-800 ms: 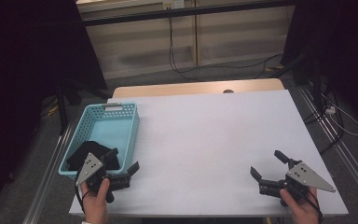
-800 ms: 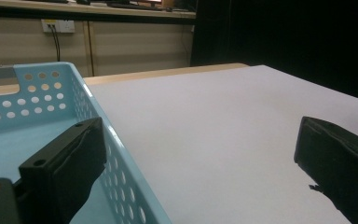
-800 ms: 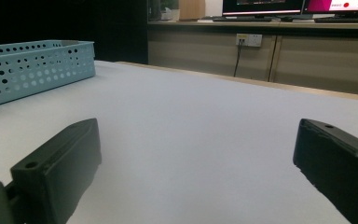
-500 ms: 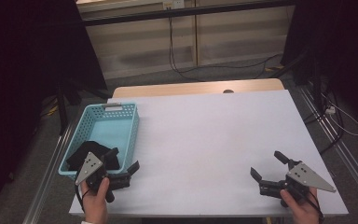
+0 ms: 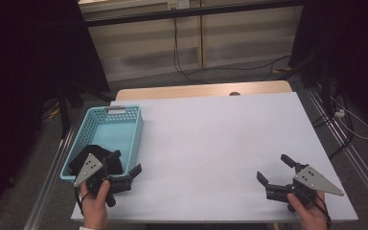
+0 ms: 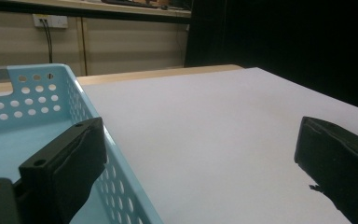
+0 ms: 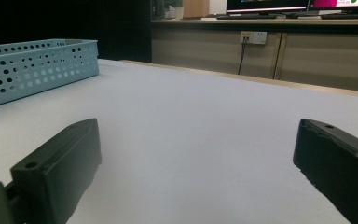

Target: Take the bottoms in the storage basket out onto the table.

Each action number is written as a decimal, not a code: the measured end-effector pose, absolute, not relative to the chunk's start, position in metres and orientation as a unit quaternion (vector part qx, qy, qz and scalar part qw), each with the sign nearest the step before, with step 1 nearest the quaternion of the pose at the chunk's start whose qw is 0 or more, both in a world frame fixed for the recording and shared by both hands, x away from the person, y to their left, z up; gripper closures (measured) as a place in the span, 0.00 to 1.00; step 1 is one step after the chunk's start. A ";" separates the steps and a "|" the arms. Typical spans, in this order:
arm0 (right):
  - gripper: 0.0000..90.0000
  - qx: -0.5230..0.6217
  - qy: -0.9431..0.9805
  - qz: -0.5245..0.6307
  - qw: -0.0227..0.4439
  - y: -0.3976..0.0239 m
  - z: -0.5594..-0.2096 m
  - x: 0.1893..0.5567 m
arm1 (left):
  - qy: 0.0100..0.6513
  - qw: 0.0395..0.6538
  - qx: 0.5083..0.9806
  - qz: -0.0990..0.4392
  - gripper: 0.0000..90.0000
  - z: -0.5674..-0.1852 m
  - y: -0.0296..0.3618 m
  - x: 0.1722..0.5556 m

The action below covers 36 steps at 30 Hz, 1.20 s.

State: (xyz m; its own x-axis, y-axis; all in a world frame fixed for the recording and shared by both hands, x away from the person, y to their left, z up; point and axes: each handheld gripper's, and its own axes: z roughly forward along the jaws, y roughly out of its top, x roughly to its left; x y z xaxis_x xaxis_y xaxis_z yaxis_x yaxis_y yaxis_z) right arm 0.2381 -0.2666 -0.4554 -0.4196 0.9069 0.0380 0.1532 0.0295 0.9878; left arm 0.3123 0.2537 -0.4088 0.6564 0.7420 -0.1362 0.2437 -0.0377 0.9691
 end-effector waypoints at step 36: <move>0.00 0.415 0.638 0.560 0.328 -0.268 -0.458 0.236 | 0.346 0.588 0.702 0.203 0.03 -0.356 0.263 0.351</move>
